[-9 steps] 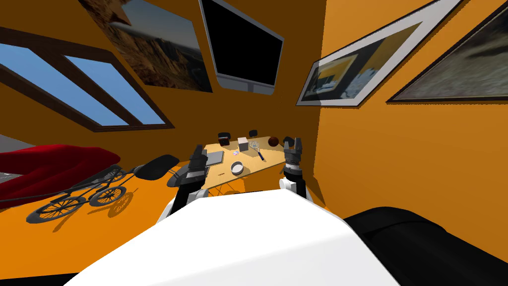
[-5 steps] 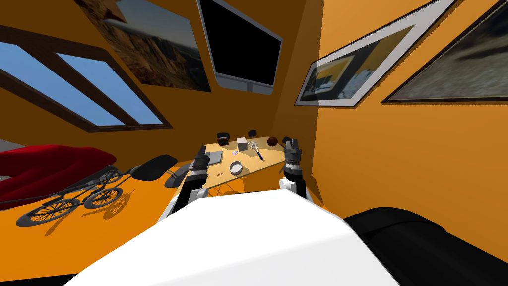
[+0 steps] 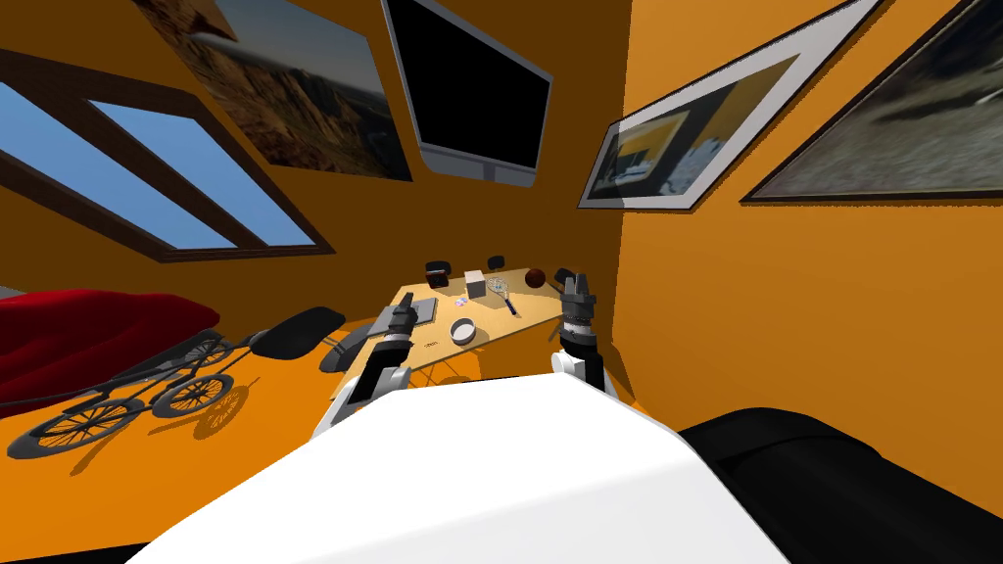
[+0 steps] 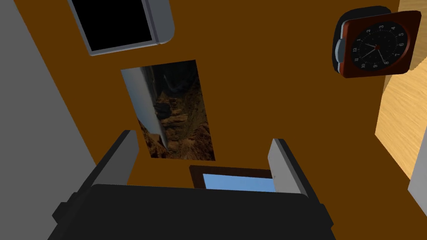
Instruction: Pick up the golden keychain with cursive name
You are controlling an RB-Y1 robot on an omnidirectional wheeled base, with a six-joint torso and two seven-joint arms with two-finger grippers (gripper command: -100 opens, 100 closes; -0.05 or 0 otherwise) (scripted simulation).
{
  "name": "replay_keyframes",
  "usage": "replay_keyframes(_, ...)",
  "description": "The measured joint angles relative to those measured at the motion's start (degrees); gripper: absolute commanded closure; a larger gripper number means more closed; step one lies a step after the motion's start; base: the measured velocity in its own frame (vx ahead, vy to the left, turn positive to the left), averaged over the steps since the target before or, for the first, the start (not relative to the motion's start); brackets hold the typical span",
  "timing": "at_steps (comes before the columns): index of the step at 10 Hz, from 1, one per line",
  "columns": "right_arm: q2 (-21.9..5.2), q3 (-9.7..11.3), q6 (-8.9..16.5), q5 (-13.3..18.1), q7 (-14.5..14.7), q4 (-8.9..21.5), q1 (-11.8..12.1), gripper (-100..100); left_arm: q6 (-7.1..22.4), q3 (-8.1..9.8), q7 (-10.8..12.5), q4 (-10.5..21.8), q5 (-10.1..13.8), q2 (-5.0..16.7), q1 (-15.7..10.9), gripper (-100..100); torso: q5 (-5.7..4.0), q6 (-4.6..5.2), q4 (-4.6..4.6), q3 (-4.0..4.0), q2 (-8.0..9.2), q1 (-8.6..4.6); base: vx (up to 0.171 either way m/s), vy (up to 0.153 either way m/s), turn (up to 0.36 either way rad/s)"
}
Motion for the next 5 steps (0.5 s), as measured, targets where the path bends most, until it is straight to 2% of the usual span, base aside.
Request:
replay_keyframes(2, 0.0, 0.0, 0.0, 0.0, 0.0, 0.0, 0.0, 0, 3.4, 0.79, 1.2, 2.6, 0.7, 1.9, -2.1, -100, -0.01, 0.01, 0.00, 0.00, 0.00, -0.05, -0.012, -0.038, -0.053)
replay_keyframes(5, 0.0, 0.0, 0.0, 0.0, 0.0, 0.0, 0.0, 0, 6.8, 1.12, 2.1, 6.8, 1.0, 2.8, -4.1, -100, 0.00, 0.00, 0.01, 0.02, 0.03, -0.01, -0.016, -0.030, -0.042)
